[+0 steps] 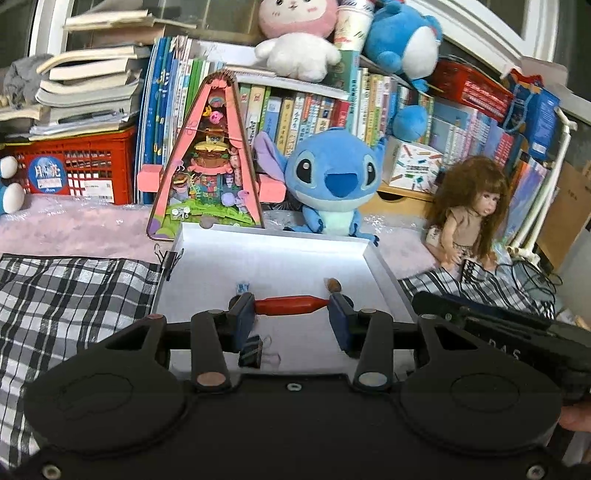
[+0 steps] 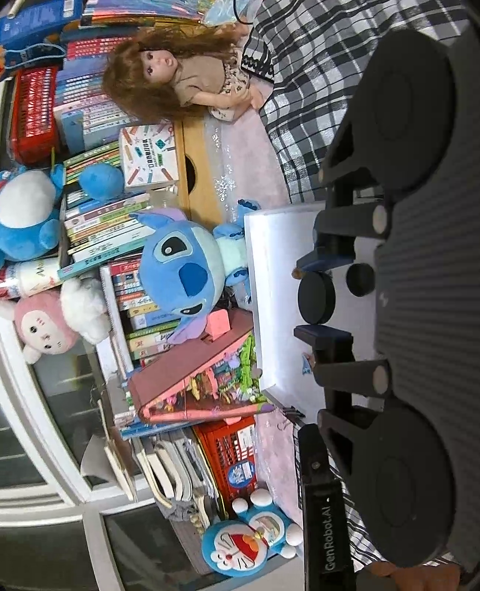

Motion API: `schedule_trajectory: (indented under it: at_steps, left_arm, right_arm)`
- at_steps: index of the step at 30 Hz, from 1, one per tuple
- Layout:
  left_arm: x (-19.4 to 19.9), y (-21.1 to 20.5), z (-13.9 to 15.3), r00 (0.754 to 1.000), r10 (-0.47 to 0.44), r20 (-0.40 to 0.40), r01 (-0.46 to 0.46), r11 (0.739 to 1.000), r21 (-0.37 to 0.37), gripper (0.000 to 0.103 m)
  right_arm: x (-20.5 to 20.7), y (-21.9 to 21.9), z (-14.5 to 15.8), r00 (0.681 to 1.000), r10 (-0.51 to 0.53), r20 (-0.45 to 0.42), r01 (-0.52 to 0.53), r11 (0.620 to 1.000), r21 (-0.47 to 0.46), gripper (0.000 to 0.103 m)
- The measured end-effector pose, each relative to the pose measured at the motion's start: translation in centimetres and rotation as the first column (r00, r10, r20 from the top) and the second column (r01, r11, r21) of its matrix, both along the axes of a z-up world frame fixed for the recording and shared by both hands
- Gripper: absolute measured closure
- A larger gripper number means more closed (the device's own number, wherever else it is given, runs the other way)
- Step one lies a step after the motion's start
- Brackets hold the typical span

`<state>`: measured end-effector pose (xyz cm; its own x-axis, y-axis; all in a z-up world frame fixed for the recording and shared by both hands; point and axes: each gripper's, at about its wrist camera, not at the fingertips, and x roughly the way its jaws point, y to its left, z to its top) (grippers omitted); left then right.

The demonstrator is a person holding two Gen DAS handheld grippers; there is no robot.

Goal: Organize rigid objects
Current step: 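Carry the red crayon in the left tool while the right tool carries the puck over the tray, then lower and open the left tool to drop the crayon while the right tool releases the puck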

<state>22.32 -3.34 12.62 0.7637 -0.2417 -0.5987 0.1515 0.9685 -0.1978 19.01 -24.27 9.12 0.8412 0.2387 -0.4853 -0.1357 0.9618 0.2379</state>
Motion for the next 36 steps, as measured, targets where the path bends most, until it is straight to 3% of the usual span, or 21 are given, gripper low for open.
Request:
schedule_trajectory:
  at_steps: [6, 18, 26, 36]
  left_arm:
    - [4.8, 0.4, -0.4, 0.996, 0.014, -0.084, -0.016, 0.999, -0.028, 0.062]
    - [11.3, -0.1, -3.8, 0.99, 0.055, -0.131, -0.05, 0.998, 0.041, 0.061]
    - [14.3, -0.3, -6.4, 0.985, 0.069, -0.155, -0.058, 0.996, 0.075, 0.061]
    - [16.1, -0.6, -8.1, 0.987, 0.075, -0.145, -0.06, 0.993, 0.102, 0.061]
  right_arm:
    - [3.4, -0.2, 0.1, 0.997, 0.025, -0.068, -0.022, 0.999, 0.04, 0.066]
    - [10.3, -0.2, -1.6, 0.987, 0.033, -0.155, -0.024, 0.998, 0.054, 0.066]
    - [14.5, 0.1, -4.2, 0.979, -0.001, -0.205, 0.012, 0.999, 0.053, 0.066]
    - [17.0, 0.9, -5.8, 0.975, -0.003, -0.224, 0.008, 1.0, 0.019, 0.066]
